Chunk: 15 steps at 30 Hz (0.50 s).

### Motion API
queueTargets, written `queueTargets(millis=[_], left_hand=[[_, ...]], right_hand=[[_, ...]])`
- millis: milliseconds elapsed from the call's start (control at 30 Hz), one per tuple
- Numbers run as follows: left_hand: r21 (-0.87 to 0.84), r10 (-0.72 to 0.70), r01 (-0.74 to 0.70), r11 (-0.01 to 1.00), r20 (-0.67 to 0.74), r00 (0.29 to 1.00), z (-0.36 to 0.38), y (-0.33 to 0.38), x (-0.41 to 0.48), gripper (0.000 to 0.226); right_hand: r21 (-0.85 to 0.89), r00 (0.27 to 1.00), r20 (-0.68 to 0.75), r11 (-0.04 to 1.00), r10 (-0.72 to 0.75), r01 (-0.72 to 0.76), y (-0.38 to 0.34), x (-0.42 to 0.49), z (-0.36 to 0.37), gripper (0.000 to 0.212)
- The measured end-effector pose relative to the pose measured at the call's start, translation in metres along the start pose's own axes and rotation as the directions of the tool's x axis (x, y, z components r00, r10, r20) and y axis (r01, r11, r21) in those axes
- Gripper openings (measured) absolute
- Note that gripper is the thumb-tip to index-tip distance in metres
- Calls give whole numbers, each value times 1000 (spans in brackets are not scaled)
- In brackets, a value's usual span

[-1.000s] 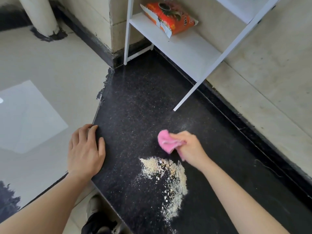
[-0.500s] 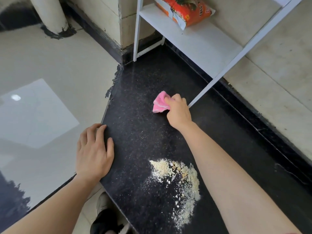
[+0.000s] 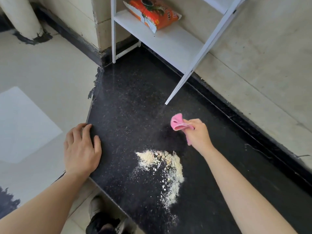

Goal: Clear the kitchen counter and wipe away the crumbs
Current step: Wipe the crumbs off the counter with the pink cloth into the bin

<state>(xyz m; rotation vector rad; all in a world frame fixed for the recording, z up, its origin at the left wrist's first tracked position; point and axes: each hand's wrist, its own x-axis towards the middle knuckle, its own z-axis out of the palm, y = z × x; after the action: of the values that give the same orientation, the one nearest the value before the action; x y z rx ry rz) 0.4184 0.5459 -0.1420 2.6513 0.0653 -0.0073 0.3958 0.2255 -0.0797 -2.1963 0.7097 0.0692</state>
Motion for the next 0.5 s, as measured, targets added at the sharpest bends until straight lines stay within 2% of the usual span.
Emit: queueTargets(millis=[67, 133, 200, 267, 367, 433, 500], left_hand=[[-1, -2, 2, 1000, -11, 1000, 1, 0, 0, 39], [4, 3, -3, 1000, -13, 1000, 2, 0, -1, 39], [4, 9, -9, 1000, -22, 1000, 3, -1, -1, 38], [7, 18, -17, 1000, -24, 1000, 4, -2, -1, 38], [14, 19, -18, 1000, -22, 1000, 5, -2, -1, 38], [11, 18, -18, 1000, -17, 1000, 5, -2, -1, 37], [4, 19, -19, 1000, -11, 1000, 4, -2, -2, 37]], right_hand=[[-139, 990, -117, 985, 82, -98, 23, 12, -23, 18], [-211, 972, -143, 954, 185, -213, 44, 14, -32, 17], [-227, 967, -147, 945, 207, -237, 57, 8, -23, 20], [-204, 984, -149, 971, 97, -127, 58, -10, -3, 22], [-116, 997, -63, 993, -42, 34, 49, -43, 27, 18], [-109, 995, 38, 990, -87, 91, 43, -61, 40, 20], [-70, 981, 184, 995, -61, 75, 34, -75, 47, 22]])
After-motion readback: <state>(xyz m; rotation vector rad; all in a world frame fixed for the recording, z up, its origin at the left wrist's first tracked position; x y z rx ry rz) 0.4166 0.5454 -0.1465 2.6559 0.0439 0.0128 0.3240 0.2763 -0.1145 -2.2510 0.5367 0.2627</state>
